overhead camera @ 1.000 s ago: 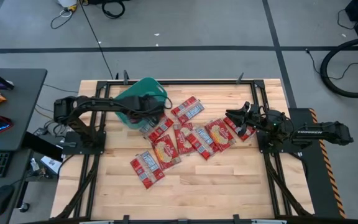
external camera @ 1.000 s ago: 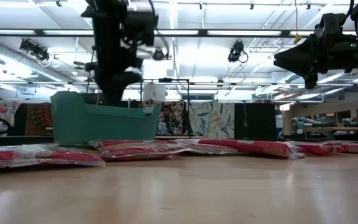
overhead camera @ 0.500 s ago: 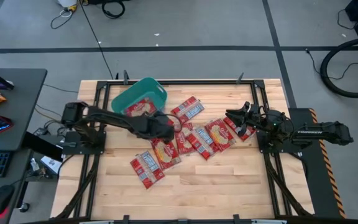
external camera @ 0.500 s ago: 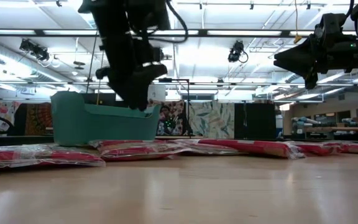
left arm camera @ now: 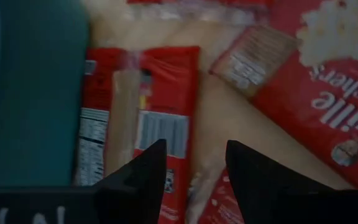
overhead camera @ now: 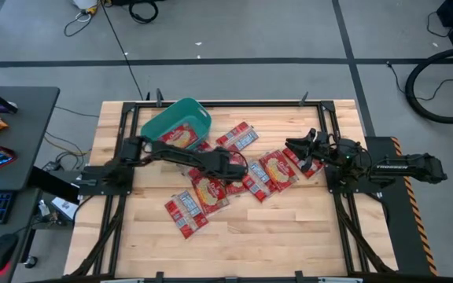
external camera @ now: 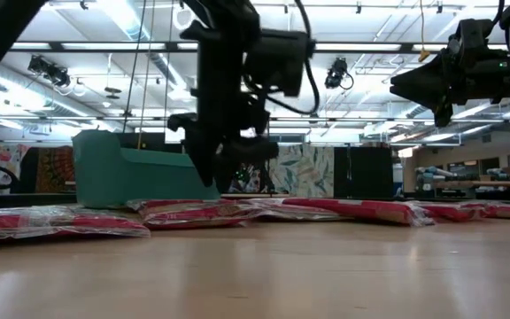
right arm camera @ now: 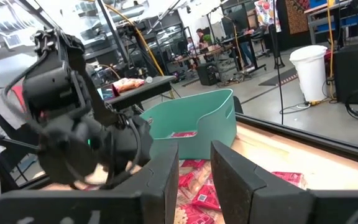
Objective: Sort popcorn bags into baskets
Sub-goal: Put the popcorn bag into the green bin
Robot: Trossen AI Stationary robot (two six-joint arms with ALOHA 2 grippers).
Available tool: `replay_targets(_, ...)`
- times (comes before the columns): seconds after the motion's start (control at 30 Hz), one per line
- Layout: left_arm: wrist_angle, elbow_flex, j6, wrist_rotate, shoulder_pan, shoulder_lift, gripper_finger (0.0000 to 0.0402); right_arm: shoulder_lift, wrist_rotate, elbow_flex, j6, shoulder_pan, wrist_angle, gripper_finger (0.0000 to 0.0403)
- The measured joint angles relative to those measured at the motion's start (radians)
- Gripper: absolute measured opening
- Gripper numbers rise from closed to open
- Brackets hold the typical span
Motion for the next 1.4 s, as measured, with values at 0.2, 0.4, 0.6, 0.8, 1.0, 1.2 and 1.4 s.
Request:
replay_targets(0.2, -0.011, 0.037, 0.037, 0.010, 0.008, 0.062, 0.0171, 0.000, 0.000, 0.000, 0.000, 0.000, 0.001, 0.0098)
replay_targets(0.4, -0.051, 0.038, 0.038, 0.007, 0.027, 0.076, 0.0171, 0.000, 0.000, 0.000, 0.000, 0.000, 0.000, 0.0098)
replay_targets(0.6, -0.075, 0.041, 0.054, 0.025, 0.046, 0.097, 0.0171, 0.000, 0.000, 0.000, 0.000, 0.000, 0.000, 0.0098)
replay_targets(0.8, -0.080, 0.041, 0.091, 0.027, 0.051, 0.114, 0.0132, 0.000, 0.000, 0.000, 0.000, 0.000, 0.000, 0.0098)
replay_targets(1.0, -0.098, 0.039, 0.093, 0.036, 0.052, 0.112, 0.0022, 0.000, 0.000, 0.000, 0.000, 0.000, 0.000, 0.0098)
replay_targets(1.2, -0.119, 0.059, 0.117, 0.113, 0.053, 0.080, 0.0006, 0.000, 0.000, 0.000, 0.000, 0.000, 0.000, 0.0098)
replay_targets(1.4, -0.207, 0.160, 0.142, 0.099, 0.037, -0.003, 0.0003, 0.000, 0.001, 0.000, 0.000, 0.000, 0.000, 0.0098)
